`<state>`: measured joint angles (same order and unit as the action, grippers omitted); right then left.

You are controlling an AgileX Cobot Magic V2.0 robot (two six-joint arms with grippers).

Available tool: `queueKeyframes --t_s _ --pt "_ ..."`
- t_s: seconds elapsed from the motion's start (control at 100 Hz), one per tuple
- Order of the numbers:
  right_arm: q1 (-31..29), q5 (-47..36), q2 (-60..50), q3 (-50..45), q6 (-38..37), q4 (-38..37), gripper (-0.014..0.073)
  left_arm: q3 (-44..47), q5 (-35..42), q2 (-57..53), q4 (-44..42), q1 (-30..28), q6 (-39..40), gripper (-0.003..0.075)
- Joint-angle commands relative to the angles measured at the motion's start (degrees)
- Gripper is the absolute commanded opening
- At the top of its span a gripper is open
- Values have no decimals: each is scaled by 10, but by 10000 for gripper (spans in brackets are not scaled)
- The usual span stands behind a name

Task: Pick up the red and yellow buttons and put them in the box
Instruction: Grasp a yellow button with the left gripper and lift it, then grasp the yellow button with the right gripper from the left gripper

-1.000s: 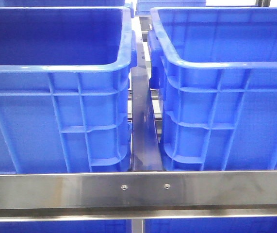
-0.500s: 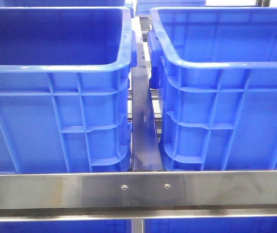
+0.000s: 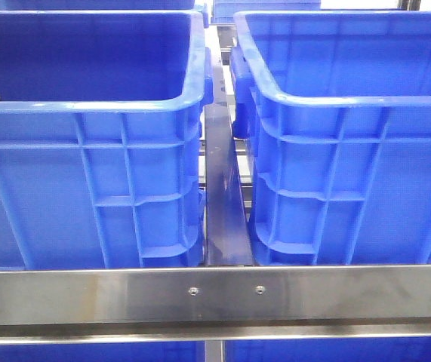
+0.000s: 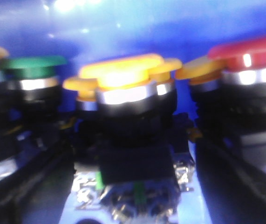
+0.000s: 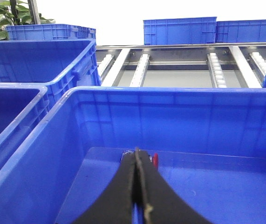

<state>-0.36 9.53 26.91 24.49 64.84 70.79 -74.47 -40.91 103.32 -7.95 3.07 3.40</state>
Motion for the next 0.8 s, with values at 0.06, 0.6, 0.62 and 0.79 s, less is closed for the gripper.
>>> queueKeyframes --t_s 0.06,0.6,0.62,0.79 --pt "0 -23 2 15 5 4 -68 -17 21 -19 7 -1 0 333" --pt "0 -24 2 15 5 4 -68 -28 -47 -121 16 -1 -6 -19" --pt "0 -24 2 15 5 4 -68 -28 -52 -130 19 -1 -12 -19" --pt "0 -24 2 15 5 4 -68 2 -62 -218 108 -1 -82 -19"
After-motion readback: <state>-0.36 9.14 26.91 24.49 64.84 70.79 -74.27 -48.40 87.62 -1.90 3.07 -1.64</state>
